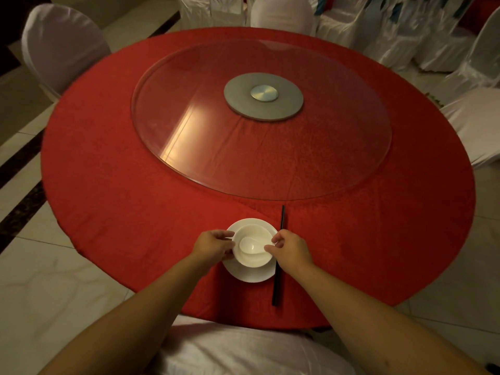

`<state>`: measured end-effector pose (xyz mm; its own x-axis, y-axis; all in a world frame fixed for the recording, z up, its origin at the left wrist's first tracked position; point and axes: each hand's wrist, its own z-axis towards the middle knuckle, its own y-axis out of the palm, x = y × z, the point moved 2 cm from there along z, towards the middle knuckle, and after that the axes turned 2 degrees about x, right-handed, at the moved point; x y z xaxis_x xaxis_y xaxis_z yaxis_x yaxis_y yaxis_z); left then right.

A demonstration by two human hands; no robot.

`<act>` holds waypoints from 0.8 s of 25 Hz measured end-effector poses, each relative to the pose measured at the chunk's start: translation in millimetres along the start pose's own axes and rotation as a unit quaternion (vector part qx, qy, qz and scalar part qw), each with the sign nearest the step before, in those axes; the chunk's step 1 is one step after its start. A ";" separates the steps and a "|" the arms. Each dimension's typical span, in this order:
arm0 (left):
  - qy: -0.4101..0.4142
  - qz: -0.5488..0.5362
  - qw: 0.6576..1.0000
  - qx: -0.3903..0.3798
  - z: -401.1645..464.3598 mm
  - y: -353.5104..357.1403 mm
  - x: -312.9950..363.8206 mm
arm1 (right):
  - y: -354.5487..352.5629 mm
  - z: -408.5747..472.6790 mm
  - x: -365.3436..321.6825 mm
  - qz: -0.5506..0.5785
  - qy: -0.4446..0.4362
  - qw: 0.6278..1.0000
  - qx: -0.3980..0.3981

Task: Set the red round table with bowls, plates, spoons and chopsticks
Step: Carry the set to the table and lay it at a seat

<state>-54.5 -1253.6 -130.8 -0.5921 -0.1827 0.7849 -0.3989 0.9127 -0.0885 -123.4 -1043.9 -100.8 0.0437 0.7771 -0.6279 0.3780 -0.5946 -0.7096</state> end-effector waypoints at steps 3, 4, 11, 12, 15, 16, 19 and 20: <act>-0.010 0.003 1.000 0.002 -1.6 -0.8 1.1 | -3.3 -0.3 0.2 0.003 -0.007 1.000 0.002; -0.011 0.007 1.000 0.002 -3.4 -1.4 2.3 | -5.1 -0.9 0.5 0.005 -0.007 1.000 0.006; 0.168 0.255 0.952 0.038 -18.7 -3.3 43.0 | -43.6 -12.1 9.5 0.003 -0.006 0.999 0.037; 0.198 0.282 0.938 0.027 -22.3 1.9 52.4 | -53.0 -14.9 11.2 -0.004 -0.009 0.999 0.037; 0.280 0.372 0.884 -0.044 -36.9 39.0 82.0 | -90.1 -28.1 19.4 -0.035 -0.020 0.999 0.037; 0.308 0.403 0.859 -0.069 -42.9 58.1 92.8 | -106.2 -33.5 23.2 -0.052 -0.023 0.998 0.040; 0.363 0.463 0.797 -0.141 -66.3 129.0 123.4 | -159.5 -53.6 41.4 -0.092 -0.042 0.993 0.067; 0.378 0.480 0.776 -0.156 -74.6 153.7 132.2 | -177.4 -60.3 49.2 -0.104 -0.050 0.990 0.080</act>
<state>-141.8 -1110.3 5.1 0.1162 0.7955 0.5947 0.2313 0.5606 -0.7951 -132.6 -887.7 13.5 -0.1135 0.8664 -0.4862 0.2182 -0.4557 -0.8630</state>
